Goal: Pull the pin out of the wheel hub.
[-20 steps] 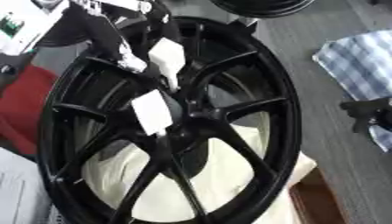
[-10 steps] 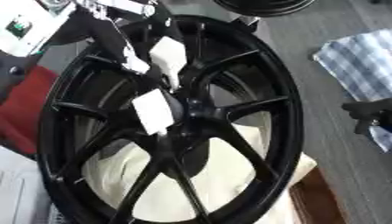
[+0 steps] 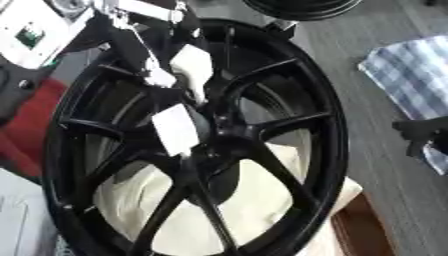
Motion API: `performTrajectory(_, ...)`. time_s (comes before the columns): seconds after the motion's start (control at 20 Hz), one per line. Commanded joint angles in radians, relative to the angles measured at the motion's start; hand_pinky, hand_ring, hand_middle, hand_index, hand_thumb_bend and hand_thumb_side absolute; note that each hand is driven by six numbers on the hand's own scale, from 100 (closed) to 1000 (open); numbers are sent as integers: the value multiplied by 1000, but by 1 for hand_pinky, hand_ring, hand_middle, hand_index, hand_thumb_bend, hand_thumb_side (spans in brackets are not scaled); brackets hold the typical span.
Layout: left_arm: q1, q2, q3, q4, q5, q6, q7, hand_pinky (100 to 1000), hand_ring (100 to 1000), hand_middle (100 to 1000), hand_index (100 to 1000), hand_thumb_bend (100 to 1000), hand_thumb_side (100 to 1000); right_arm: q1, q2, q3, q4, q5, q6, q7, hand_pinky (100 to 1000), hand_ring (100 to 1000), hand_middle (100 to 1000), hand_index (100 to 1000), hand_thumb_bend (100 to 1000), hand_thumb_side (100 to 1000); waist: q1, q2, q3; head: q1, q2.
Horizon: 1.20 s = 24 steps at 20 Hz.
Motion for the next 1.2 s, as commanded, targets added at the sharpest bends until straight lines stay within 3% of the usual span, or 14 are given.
performTrajectory(0.05,-15,13,6,-4,1,5,-3,815,725,639,722,245,318,-6,-13,-10,-15,2,5,-2,1000,972,586,788,100,764,-10,-15,-2,3,-18)
performTrajectory(0.65,-14,4,0,3,9,18,-3,771,647,561,641,144,213,-6,-10,-14,-15,-4,10,-8,1000,972,588,789,100,764,-12,-14,-5,14,-11)
performTrajectory(0.85,-20,3,12,-3,13,33,-3,756,619,523,566,120,118,-1,-6,-14,-15,5,16,-13,1000,971,588,789,100,768,-12,-15,-3,16,-12)
performTrajectory(1.2,-32,6,51,-23,-5,58,-3,711,554,469,442,100,182,5,-1,-15,-15,13,16,-17,1000,971,588,789,100,766,-14,-21,-1,24,-13)
